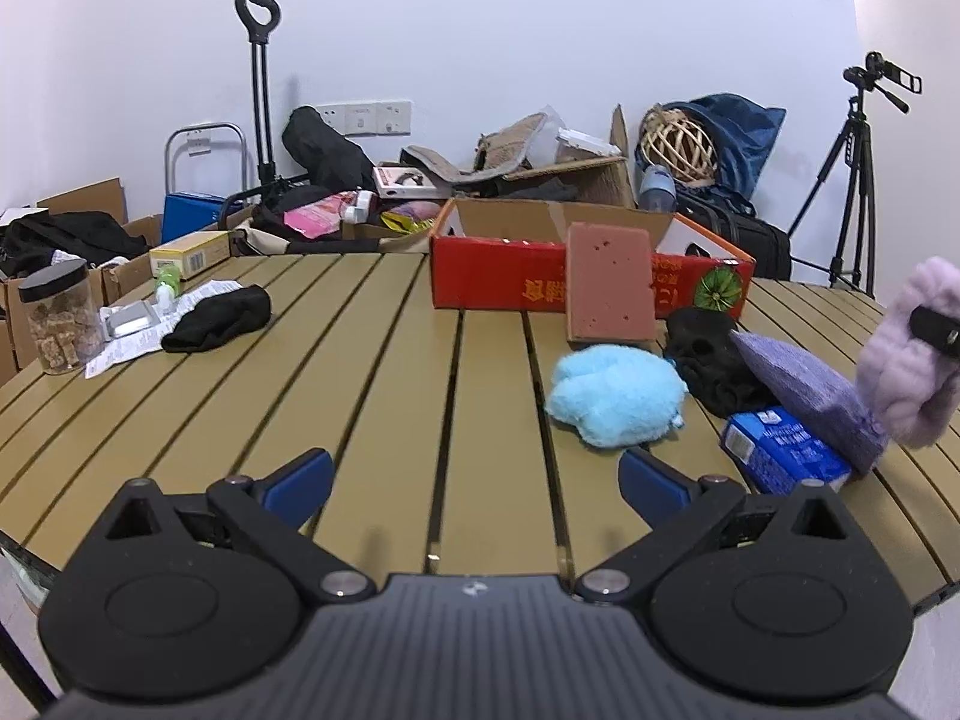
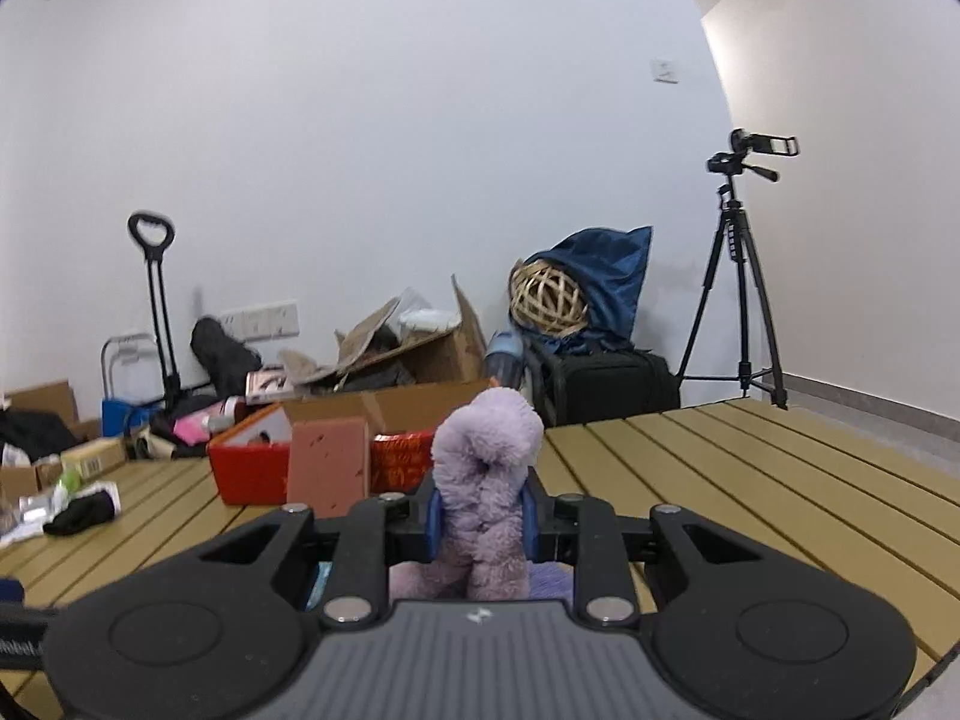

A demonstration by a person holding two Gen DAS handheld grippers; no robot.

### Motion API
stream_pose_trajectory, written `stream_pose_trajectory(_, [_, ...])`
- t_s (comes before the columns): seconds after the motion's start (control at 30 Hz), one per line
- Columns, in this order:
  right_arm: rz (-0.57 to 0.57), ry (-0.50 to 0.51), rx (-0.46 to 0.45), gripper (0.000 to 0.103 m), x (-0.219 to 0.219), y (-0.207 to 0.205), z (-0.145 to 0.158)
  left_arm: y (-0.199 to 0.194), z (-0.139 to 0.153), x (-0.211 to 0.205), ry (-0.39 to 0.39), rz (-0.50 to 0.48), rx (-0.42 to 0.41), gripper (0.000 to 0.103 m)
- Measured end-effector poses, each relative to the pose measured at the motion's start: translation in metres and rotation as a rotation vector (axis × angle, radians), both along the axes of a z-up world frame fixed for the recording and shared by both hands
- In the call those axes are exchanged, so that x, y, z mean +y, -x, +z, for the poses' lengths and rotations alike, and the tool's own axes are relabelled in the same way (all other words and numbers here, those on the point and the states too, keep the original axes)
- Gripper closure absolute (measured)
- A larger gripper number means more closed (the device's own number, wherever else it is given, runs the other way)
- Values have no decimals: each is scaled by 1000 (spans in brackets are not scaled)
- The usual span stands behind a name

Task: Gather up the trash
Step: 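Move the right tool to the lavender fuzzy headband and close on it, then lower the left tool onto the blue tissue pack and close on it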

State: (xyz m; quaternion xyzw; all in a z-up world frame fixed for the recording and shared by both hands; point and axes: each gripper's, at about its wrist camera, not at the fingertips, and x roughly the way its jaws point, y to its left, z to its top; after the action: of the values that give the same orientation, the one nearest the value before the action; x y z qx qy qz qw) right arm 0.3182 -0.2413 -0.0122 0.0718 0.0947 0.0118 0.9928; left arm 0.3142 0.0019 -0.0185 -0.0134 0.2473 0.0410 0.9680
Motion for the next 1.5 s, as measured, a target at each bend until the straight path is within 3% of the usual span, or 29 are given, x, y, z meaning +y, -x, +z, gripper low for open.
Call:
stream_pose_trajectory(0.27, [-32, -77, -22, 79, -36, 13, 4, 3, -10, -23, 20, -50, 14, 0])
stream_pose_trajectory(0.53, [-82, -110, -11, 79, -69, 14, 1, -1, -12, -73, -25, -121, 34, 0])
stream_pose_trajectory(0.73, [-117, -135, -5, 79, -94, 19, -1, -14, -14, -109, -12, -159, 71, 0])
stream_pose_trajectory(1.07, [-162, -153, 14, 79, -124, 28, -4, -41, -23, -161, -89, -132, 108, 0])
stream_pose_trajectory(1.5, [-184, -201, 52, 79, -146, 32, -11, -61, -29, -183, -138, -64, 130, 0])
